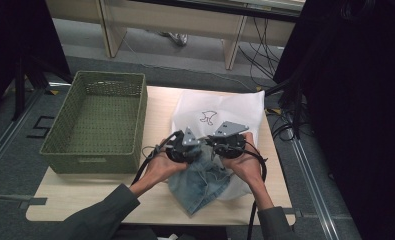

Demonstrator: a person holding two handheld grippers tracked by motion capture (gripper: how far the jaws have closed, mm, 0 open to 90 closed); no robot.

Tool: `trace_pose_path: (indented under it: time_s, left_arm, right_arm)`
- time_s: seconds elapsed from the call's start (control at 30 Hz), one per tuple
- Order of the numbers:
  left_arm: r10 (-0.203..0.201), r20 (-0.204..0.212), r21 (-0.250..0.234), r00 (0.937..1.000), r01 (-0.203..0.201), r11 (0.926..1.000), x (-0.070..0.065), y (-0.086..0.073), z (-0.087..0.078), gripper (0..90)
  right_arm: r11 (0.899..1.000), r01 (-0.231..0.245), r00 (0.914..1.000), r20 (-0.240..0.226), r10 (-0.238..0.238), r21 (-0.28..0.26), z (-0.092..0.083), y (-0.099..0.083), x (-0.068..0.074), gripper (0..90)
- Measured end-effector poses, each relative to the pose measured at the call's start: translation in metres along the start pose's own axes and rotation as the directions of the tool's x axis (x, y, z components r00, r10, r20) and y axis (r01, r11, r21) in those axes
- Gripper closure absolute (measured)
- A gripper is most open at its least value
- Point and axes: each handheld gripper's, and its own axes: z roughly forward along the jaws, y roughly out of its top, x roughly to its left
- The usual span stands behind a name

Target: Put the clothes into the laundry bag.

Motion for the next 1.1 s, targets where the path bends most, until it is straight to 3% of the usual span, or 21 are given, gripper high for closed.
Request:
trace_pose_path:
  time_s: [0.07, 0.13, 0.2, 0.27, 0.33, 0.47, 0.57, 0.6, 0.63, 0.7, 0.77, 0.8, 0.83, 0.87, 0.9, 0.93, 0.97, 1.0, 1.03, 1.07, 1.1]
  left_arm:
    - [-0.028, -0.017, -0.017, 0.9995, 0.028, 0.9995, 0.008, 0.002, 0.006, 74.5]
    - [-0.043, 0.009, 0.058, 0.999, 0.043, 0.9974, 0.012, -0.007, 0.018, 71.8]
    - [-0.05, 0.011, 0.095, 0.9987, 0.049, 0.9943, 0.012, -0.022, 0.025, 65.1]
    - [-0.078, 0.026, 0.084, 0.9966, 0.075, 0.9936, 0.011, -0.031, 0.023, 52.0]
    - [-0.064, 0.036, 0.07, 0.9973, 0.061, 0.9957, 0.008, -0.034, 0.008, 38.3]
    - [-0.044, 0.046, 0.082, 0.998, 0.04, 0.9959, -0.003, -0.038, -0.026, 22.6]
    - [-0.035, 0.042, 0.122, 0.9985, 0.029, 0.9921, -0.012, -0.05, -0.048, 18.3]
    - [-0.059, 0.08, 0.142, 0.995, 0.047, 0.9887, -0.016, -0.056, -0.051, 18.8]
    - [-0.057, 0.082, 0.168, 0.995, 0.042, 0.9848, -0.018, -0.063, -0.053, 18.9]
    - [-0.038, 0.089, 0.207, 0.9953, 0.019, 0.9782, -0.022, -0.074, -0.05, 18.9]
    - [-0.065, 0.126, 0.247, 0.9899, 0.032, 0.9685, -0.028, -0.083, -0.04, 19.5]
    - [-0.053, 0.142, 0.245, 0.9884, 0.017, 0.9693, -0.029, -0.085, -0.034, 19.1]
    - [-0.04, 0.15, 0.262, 0.9879, 0.0, 0.9651, -0.029, -0.087, -0.028, 19.0]
    - [-0.06, 0.157, 0.277, 0.9857, 0.014, 0.9607, -0.032, -0.089, -0.021, 19.6]
    - [-0.034, 0.184, 0.286, 0.9824, -0.02, 0.9581, -0.03, -0.089, -0.013, 21.5]
    - [-0.039, 0.206, 0.279, 0.9778, -0.02, 0.9601, -0.031, -0.09, -0.006, 27.6]
    - [-0.004, 0.227, 0.283, 0.9739, -0.062, 0.9571, -0.031, -0.09, 0.0, 39.5]
    - [0.021, 0.212, 0.257, 0.977, -0.077, 0.9634, -0.036, -0.089, 0.007, 54.8]
    - [0.075, 0.215, 0.266, 0.9737, -0.133, 0.9547, -0.036, -0.086, 0.01, 65.8]
    - [0.046, 0.209, 0.252, 0.9769, -0.099, 0.9627, -0.035, -0.082, 0.016, 74.0]
    - [-0.002, 0.227, 0.236, 0.9738, -0.053, 0.9704, -0.031, -0.077, 0.018, 83.0]
  right_arm:
    - [1.0, 0.011, 0.9999, 0.001, -0.011, -0.006, -0.001, 0.002, 0.0, 87.6]
    - [1.0, 0.008, 0.9999, 0.007, -0.008, 0.012, 0.002, 0.0, -0.002, 87.6]
    - [0.999, -0.006, 1.0, 0.004, 0.006, 0.046, 0.007, -0.007, -0.003, 87.6]
    - [0.997, -0.028, 0.9996, -0.001, 0.028, 0.077, 0.011, -0.016, -0.003, 87.6]
    - [0.995, -0.043, 0.999, -0.007, 0.044, 0.089, 0.013, -0.021, -0.005, 87.5]
    - [0.995, -0.045, 0.999, 0.0, 0.046, 0.083, 0.011, -0.021, -0.007, 87.5]
    - [0.996, -0.034, 0.9994, -0.004, 0.035, 0.084, 0.011, -0.02, -0.005, 87.4]
    - [0.996, -0.03, 0.9995, -0.007, 0.031, 0.086, 0.011, -0.02, -0.005, 87.4]
    - [0.996, -0.03, 0.9995, 0.0, 0.03, 0.084, 0.012, -0.02, -0.005, 87.4]
    - [0.996, -0.018, 0.9997, -0.014, 0.019, 0.088, 0.012, -0.019, -0.003, 87.4]
    - [0.996, -0.025, 0.9995, -0.016, 0.027, 0.091, 0.012, -0.019, -0.003, 87.3]
    - [0.995, -0.027, 0.9994, -0.017, 0.029, 0.091, 0.012, -0.018, -0.003, 87.3]
    - [0.996, -0.029, 0.9994, -0.018, 0.03, 0.09, 0.012, -0.018, -0.003, 87.3]
    - [0.996, -0.013, 0.9997, -0.02, 0.014, 0.084, 0.013, -0.018, -0.003, 87.3]
    - [0.996, -0.011, 0.9998, -0.017, 0.012, 0.083, 0.013, -0.018, -0.003, 87.3]
    - [0.995, -0.024, 0.9994, -0.021, 0.026, 0.092, 0.013, -0.018, -0.002, 87.3]
    - [0.995, -0.029, 0.9991, -0.027, 0.031, 0.093, 0.014, -0.018, -0.001, 87.4]
    - [0.996, -0.02, 0.9994, -0.025, 0.023, 0.087, 0.014, -0.018, 0.0, 87.4]
    - [0.996, -0.004, 0.9997, -0.022, 0.006, 0.092, 0.014, -0.018, 0.0, 87.4]
    - [0.996, -0.014, 0.9992, -0.037, 0.018, 0.093, 0.015, -0.018, 0.002, 87.5]
    - [0.996, 0.008, 0.9991, -0.042, -0.004, 0.086, 0.015, -0.017, 0.002, 87.5]
